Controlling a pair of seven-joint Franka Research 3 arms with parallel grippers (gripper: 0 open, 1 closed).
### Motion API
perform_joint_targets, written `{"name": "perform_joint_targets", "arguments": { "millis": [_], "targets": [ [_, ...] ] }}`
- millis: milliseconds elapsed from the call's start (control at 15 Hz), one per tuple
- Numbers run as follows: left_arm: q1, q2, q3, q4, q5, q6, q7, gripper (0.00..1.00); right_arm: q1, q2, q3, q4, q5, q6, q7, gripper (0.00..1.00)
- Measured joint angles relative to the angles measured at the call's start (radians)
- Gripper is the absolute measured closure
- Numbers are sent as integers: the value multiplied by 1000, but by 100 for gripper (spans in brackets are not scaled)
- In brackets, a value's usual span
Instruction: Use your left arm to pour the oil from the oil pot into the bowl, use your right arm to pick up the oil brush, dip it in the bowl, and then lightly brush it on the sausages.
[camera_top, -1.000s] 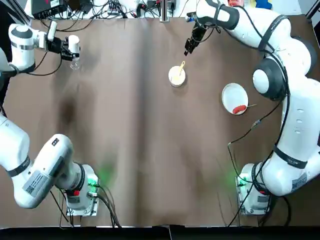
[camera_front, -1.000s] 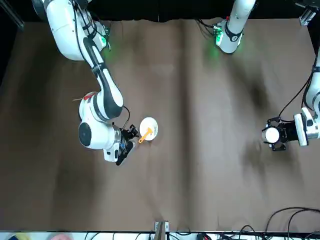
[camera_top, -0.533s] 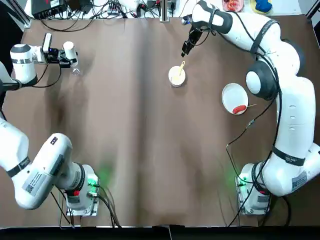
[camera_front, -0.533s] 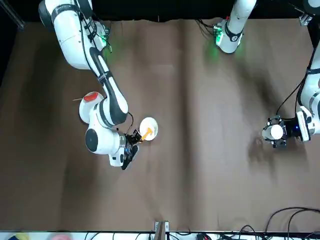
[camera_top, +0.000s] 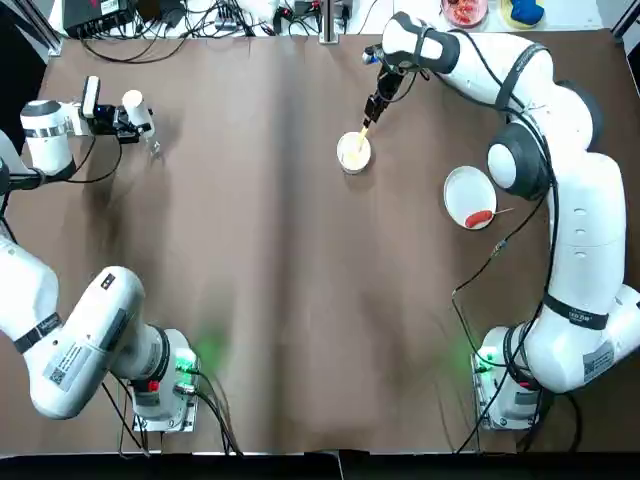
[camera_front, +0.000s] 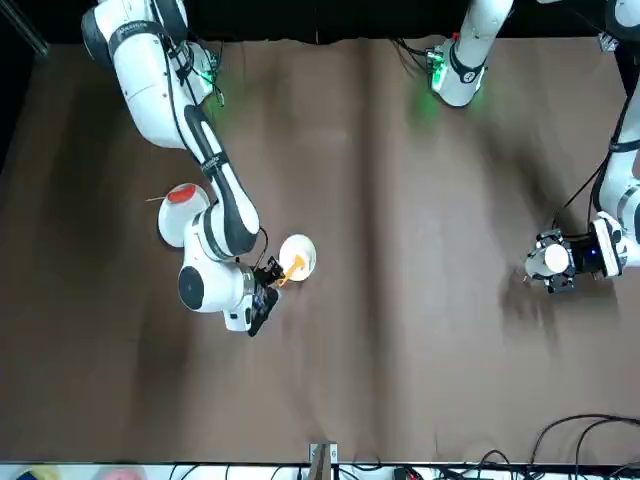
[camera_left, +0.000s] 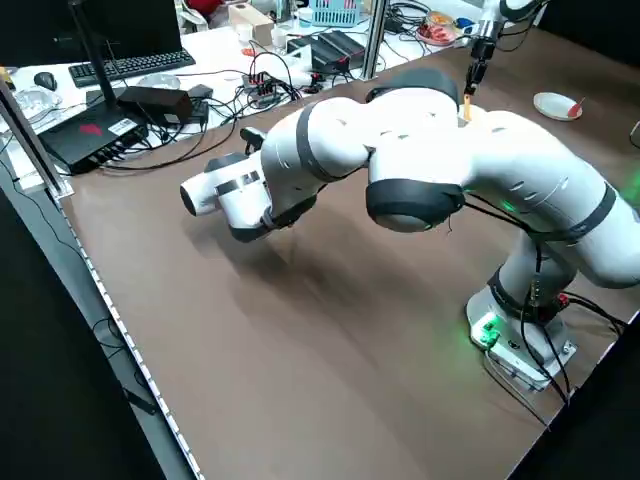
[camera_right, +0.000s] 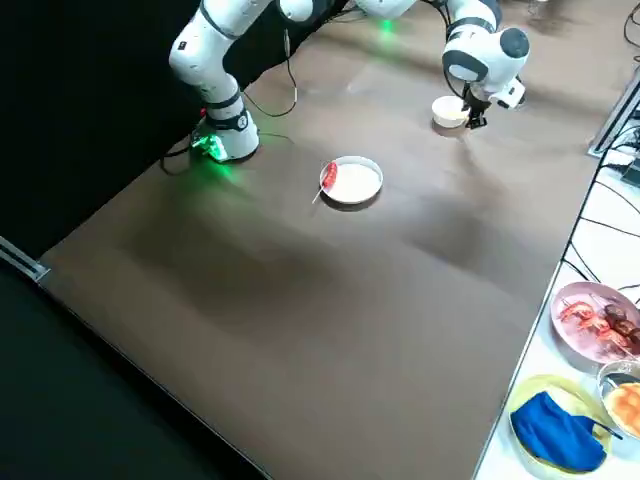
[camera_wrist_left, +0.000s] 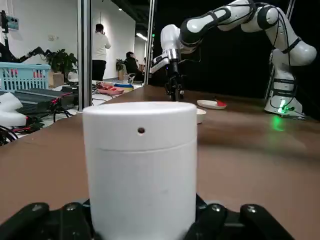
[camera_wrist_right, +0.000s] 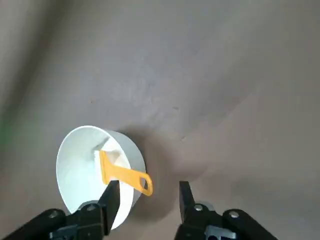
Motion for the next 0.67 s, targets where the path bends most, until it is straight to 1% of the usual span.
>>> {"name": "perform_joint_targets", "arguments": {
  "millis": [200,467,667],
  "targets": [
    [-2,15,14,9,0,-22,26,47,3,7,0,-7,0,-1,-1,46],
    [-7,31,62,17,0,-57,103,47,13,13,1,-10,0,-2,-1,50],
    [-6,43,67,25,-3,-66,111,46,17,13,1,-10,0,0,-1,50]
  ]
}}
